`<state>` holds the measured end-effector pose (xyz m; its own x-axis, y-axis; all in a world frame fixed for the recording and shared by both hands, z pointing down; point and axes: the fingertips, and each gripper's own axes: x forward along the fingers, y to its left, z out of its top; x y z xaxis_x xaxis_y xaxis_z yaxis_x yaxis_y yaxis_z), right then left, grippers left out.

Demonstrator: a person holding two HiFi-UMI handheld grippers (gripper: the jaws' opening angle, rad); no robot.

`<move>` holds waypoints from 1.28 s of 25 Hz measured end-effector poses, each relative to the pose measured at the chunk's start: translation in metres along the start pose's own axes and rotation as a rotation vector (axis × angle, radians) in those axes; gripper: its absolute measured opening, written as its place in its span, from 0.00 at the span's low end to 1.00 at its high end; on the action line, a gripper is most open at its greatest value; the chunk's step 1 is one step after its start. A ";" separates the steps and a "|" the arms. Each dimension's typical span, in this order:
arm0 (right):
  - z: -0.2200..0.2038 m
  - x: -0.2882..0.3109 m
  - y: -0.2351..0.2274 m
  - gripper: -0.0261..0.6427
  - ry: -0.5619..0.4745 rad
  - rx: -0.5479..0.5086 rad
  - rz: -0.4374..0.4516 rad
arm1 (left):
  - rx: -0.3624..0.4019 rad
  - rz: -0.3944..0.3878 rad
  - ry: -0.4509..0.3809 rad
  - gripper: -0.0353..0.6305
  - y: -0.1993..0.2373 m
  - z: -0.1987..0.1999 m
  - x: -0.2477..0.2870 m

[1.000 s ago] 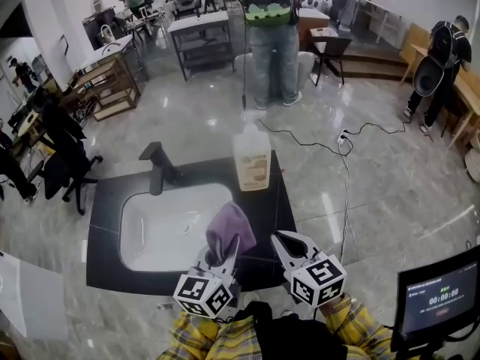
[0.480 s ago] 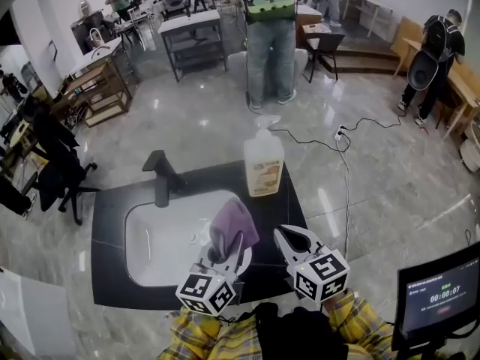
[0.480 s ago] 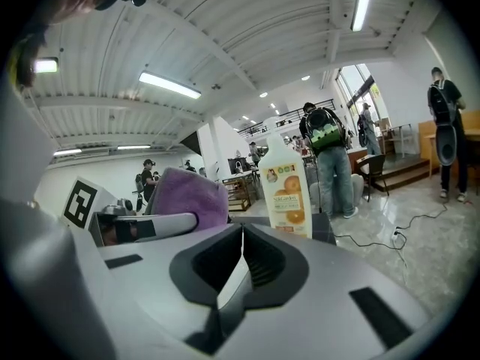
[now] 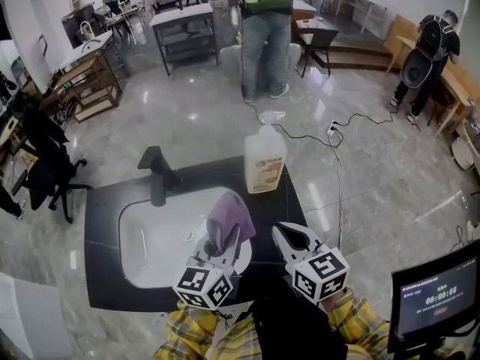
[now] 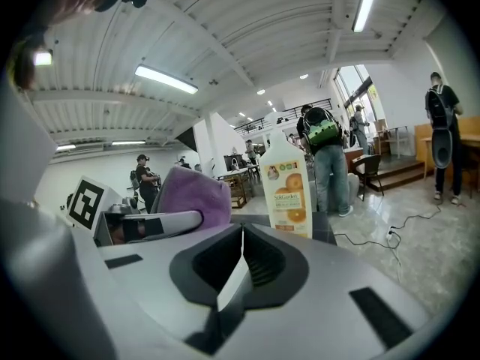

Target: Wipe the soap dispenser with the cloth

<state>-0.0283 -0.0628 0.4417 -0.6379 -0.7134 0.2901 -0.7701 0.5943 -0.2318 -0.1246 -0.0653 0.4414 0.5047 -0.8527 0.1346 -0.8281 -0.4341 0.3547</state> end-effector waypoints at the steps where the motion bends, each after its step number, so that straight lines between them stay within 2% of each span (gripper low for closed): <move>1: 0.001 0.001 -0.002 0.05 -0.003 -0.002 0.000 | -0.001 0.004 -0.002 0.16 0.001 -0.001 0.002; 10: 0.023 0.020 -0.018 0.05 -0.030 -0.010 0.025 | -0.005 0.044 -0.017 0.16 0.006 0.009 0.015; 16: 0.042 0.033 -0.026 0.05 -0.043 -0.028 0.078 | 0.049 0.062 -0.022 0.16 0.008 0.022 0.035; 20: 0.045 0.038 -0.032 0.05 -0.052 -0.028 0.093 | 0.057 0.085 -0.024 0.16 0.012 0.024 0.043; 32: 0.063 0.051 -0.062 0.05 -0.061 -0.071 0.060 | 0.111 0.106 -0.013 0.16 0.027 0.036 0.067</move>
<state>-0.0139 -0.1596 0.4125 -0.6836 -0.6958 0.2203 -0.7296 0.6598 -0.1798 -0.1222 -0.1442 0.4266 0.4101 -0.8990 0.1537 -0.8989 -0.3699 0.2349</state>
